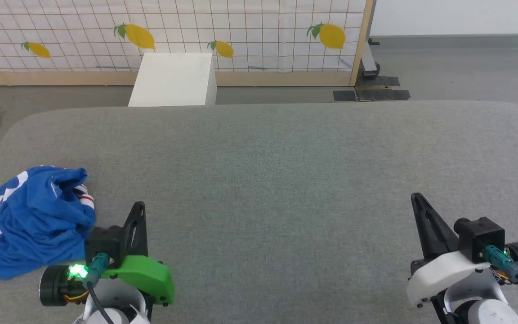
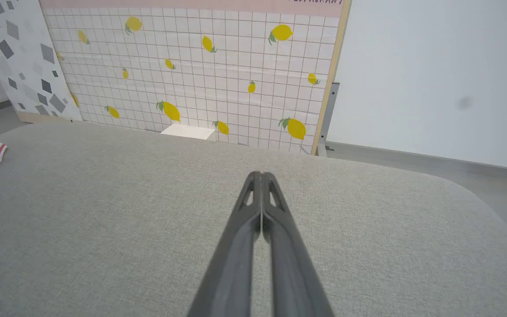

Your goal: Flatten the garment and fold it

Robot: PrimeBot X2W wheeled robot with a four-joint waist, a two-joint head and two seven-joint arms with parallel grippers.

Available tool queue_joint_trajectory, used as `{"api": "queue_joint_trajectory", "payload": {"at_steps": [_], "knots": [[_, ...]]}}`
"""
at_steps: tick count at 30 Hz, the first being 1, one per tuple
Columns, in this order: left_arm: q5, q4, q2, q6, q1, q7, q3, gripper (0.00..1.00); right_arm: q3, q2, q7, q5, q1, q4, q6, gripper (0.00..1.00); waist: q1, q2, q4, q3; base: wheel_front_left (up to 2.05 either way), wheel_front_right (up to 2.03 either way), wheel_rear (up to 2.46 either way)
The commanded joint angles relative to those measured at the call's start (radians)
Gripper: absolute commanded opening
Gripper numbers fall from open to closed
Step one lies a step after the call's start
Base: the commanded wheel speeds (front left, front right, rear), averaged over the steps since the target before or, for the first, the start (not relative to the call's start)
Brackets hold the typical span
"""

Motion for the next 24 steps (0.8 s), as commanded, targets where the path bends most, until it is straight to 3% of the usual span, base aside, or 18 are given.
{"api": "queue_joint_trajectory", "payload": {"at_steps": [1, 18, 19, 24], "knots": [[0.01, -0.002, -0.005, -0.004, 0.012, 0.001, 0.003, 0.0, 0.001, 0.001, 0.003, -0.006, 0.007, -0.005, -0.002, 0.0, 0.0, 0.0, 0.0, 0.0, 0.0, 0.0, 0.0], [0.01, -0.002, -0.005, -0.004, 0.012, 0.001, 0.003, 0.0, 0.001, 0.001, 0.003, -0.006, 0.007, -0.005, -0.002, 0.0, 0.0, 0.0, 0.0, 0.0, 0.0, 0.0, 0.0], [0.0, 0.0, 0.0, 0.0, 0.0, 0.0, 0.0, 1.0, 0.0, 0.0, 0.0, 0.0, 0.0, 0.0, 0.0, 1.0, 0.0, 0.0, 0.0, 0.0, 0.0, 0.0, 0.0], [-0.003, 0.002, 0.0, 0.003, -0.001, -0.004, -0.005, 1.0, -0.001, 0.0, -0.002, 0.004, -0.001, 0.0, 0.0, 1.0, 0.0, 0.0, 0.0, 0.0, 0.0, 0.0, 0.0]]}}
